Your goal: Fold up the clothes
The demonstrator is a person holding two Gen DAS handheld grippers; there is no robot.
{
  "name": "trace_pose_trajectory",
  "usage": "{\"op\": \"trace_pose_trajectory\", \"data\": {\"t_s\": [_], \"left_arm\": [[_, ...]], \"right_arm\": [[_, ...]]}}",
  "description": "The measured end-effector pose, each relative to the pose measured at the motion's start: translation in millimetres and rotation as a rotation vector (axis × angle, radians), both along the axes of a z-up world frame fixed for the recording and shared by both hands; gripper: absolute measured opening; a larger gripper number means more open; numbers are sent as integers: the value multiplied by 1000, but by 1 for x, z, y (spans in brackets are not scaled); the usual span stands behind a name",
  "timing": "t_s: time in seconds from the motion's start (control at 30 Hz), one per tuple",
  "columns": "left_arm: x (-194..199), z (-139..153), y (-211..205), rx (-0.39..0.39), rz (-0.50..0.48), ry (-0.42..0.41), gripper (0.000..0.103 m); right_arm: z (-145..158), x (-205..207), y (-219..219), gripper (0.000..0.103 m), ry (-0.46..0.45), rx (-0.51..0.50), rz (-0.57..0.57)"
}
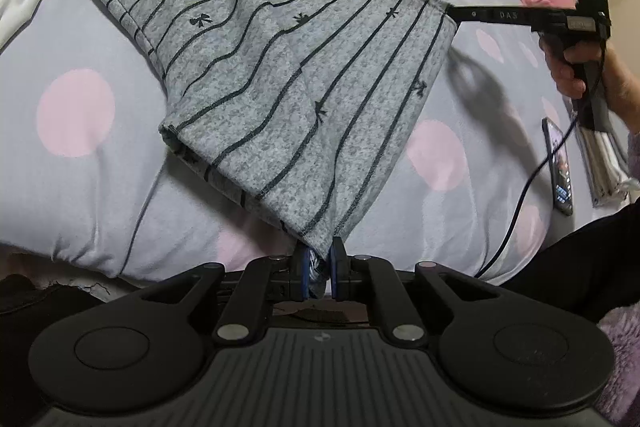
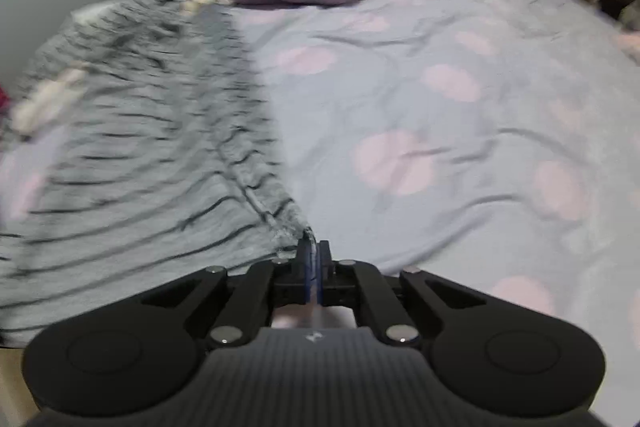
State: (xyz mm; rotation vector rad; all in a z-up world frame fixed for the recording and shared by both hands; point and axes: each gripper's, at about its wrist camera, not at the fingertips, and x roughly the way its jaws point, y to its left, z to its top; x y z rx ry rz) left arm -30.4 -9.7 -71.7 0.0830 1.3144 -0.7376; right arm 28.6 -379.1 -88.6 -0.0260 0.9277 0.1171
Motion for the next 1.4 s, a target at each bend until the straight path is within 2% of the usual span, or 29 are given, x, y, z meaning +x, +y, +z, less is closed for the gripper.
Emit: {"op": "trace_pose_trajectory", "data": {"t_s": [0.1, 0.2, 0.23, 0.27, 0.33, 0.37, 0.43, 0.47, 0.53, 0.6, 0.67, 0.8, 0.93, 1.07, 1.2, 1.4], "left_arm": [[-1, 3, 3, -4, 18, -7, 8], [-4, 10, 6, 13, 45, -18, 14], [-5, 12, 7, 19, 54, -22, 15], [-6, 14, 8, 24, 64, -26, 15], [-13, 20, 7, 66, 75, -51, 21], [-17, 24, 7, 93, 83, -75, 23], [-27, 35, 5, 125, 79, -151, 37], [-33, 42, 3, 140, 69, -201, 40], [-46, 55, -8, 157, 8, -305, 47], [-56, 61, -24, 178, -78, -387, 50], [-61, 56, -40, 209, -134, -434, 50], [-69, 39, -71, 261, -214, -490, 50], [-79, 16, -99, 343, -277, -561, 50], [-80, -9, -112, 425, -297, -559, 49], [-83, -22, -120, 479, -311, -606, 50], [-92, -35, -134, 551, -344, -705, 48]], "right_arm": [[0, -1, 3, 3, 4, -5, 19], [3, -3, 7, 6, 0, -46, 28], [4, -4, 7, 7, -1, -70, 25], [5, -6, 8, 13, -8, -111, 22], [9, -14, 13, 16, -36, -172, 63], [11, -19, 16, 21, -50, -199, 92], [16, -28, 22, 34, -77, -251, 151], [18, -33, 25, 40, -91, -278, 180], [17, -43, 37, 41, -118, -331, 268], [12, -53, 52, 42, -146, -388, 372], [5, -64, 67, 43, -163, -454, 474], [-12, -83, 89, 55, -190, -620, 648], [-30, -93, 97, 55, -229, -769, 749], [-52, -100, 101, 55, -273, -927, 855], [-68, -98, 100, 54, -287, -1001, 912], [-76, -86, 98, 54, -316, -1066, 947]]}}
